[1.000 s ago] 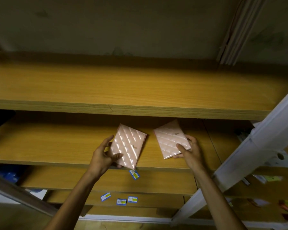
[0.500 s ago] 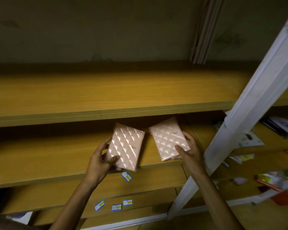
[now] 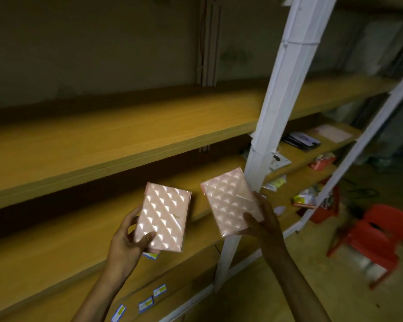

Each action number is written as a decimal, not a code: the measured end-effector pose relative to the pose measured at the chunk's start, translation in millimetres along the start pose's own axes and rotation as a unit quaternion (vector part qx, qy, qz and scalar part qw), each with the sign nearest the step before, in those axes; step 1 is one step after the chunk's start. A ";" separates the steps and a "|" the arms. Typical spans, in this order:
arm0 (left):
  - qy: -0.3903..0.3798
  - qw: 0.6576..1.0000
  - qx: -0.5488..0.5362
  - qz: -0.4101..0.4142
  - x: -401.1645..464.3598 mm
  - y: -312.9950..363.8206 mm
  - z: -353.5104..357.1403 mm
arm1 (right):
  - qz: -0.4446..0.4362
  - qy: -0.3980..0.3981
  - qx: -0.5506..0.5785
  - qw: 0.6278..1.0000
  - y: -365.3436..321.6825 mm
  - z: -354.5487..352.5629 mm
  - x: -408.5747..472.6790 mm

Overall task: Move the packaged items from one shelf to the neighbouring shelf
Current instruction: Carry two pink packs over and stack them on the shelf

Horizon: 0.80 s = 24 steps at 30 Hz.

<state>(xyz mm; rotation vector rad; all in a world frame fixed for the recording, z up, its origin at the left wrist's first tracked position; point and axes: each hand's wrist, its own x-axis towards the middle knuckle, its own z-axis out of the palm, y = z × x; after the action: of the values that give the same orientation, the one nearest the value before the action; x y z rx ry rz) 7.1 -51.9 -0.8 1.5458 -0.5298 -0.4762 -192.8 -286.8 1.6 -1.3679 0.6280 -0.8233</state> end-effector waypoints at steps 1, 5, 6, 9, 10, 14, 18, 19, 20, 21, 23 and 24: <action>-0.012 1.000 -0.008 -0.002 -1.7 0.6 5.5 | 0.001 0.015 0.003 1.000 -1.7 -7.1 -7.9; -0.073 0.997 -0.035 -0.015 -5.4 4.6 32.6 | -0.017 0.079 -0.004 0.997 -6.3 -38.2 -39.1; -0.088 0.995 -0.039 -0.015 -5.3 4.5 40.6 | -0.019 0.095 -0.008 0.995 -7.1 -46.4 -44.9; -0.128 0.991 -0.046 -0.014 -5.9 8.1 70.4 | -0.012 0.140 0.015 0.990 -9.7 -72.4 -57.4; -0.140 0.989 -0.049 -0.011 -5.8 9.3 81.5 | -0.012 0.154 0.024 0.988 -11.2 -81.0 -60.5; -0.179 0.983 -0.038 0.019 -4.0 11.6 128.2 | -0.015 0.189 0.035 0.981 -14.7 -119.6 -68.0; -0.214 0.976 -0.032 0.027 0.1 12.2 184.2 | -0.024 0.227 0.028 0.973 -22.2 -163.6 -68.1; -0.222 0.974 -0.032 0.032 1.7 11.5 200.6 | -0.026 0.233 0.027 0.972 -25.2 -176.6 -66.8; -0.227 0.973 -0.031 0.035 3.5 10.7 217.6 | -0.026 0.237 0.028 0.971 -27.6 -190.5 -64.3; -0.231 0.972 -0.034 0.033 4.5 11.6 236.0 | -0.023 0.239 0.031 0.970 -29.3 -206.1 -61.1; -0.236 0.971 -0.035 0.028 7.6 13.3 271.5 | -0.020 0.245 0.027 0.969 -31.9 -237.9 -52.4; -0.235 0.971 -0.031 0.031 9.7 14.4 289.6 | -0.022 0.248 0.018 0.968 -32.6 -255.5 -46.8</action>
<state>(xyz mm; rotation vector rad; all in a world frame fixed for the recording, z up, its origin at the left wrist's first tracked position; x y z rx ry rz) -158.3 -290.3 1.5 1.3508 -0.9151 -0.8102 -429.1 -399.5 -0.2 -1.1471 0.9657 -1.2225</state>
